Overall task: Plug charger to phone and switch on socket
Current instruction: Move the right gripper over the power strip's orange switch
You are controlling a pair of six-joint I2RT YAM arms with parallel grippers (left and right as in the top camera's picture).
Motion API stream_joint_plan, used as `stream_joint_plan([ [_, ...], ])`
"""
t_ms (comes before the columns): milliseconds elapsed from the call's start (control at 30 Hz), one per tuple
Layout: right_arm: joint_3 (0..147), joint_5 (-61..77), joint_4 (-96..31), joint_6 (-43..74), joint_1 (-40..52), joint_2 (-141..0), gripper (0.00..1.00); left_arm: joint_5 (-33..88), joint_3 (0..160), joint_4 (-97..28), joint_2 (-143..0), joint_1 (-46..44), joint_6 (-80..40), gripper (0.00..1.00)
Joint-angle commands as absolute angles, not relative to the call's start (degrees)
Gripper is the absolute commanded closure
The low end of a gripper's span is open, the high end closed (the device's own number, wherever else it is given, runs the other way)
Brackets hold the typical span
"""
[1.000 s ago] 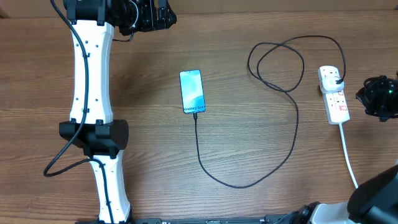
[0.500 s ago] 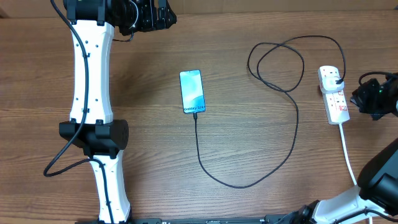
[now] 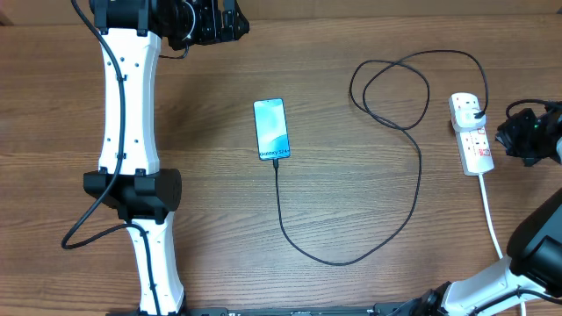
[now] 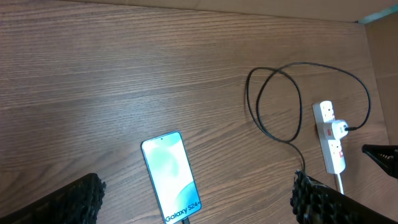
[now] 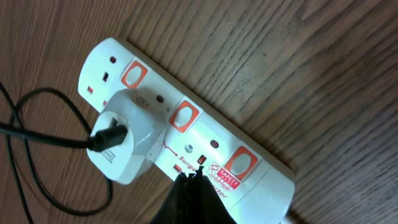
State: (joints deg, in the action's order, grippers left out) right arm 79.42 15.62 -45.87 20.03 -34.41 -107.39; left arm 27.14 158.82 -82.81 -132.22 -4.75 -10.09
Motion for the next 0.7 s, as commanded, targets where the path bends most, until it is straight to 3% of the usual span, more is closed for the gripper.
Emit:
stream_joint_plan([
  [0,79.8,15.0,-43.9,22.7,-34.5,-107.5,0.96,26.5,158.7,-82.9,-132.7,-4.7,-9.2,0.00],
  [667,77.4,14.0,-39.2,23.2,-34.2,-107.5,0.96,26.5,158.7,-82.9,-132.7,-4.7,-9.2,0.01],
])
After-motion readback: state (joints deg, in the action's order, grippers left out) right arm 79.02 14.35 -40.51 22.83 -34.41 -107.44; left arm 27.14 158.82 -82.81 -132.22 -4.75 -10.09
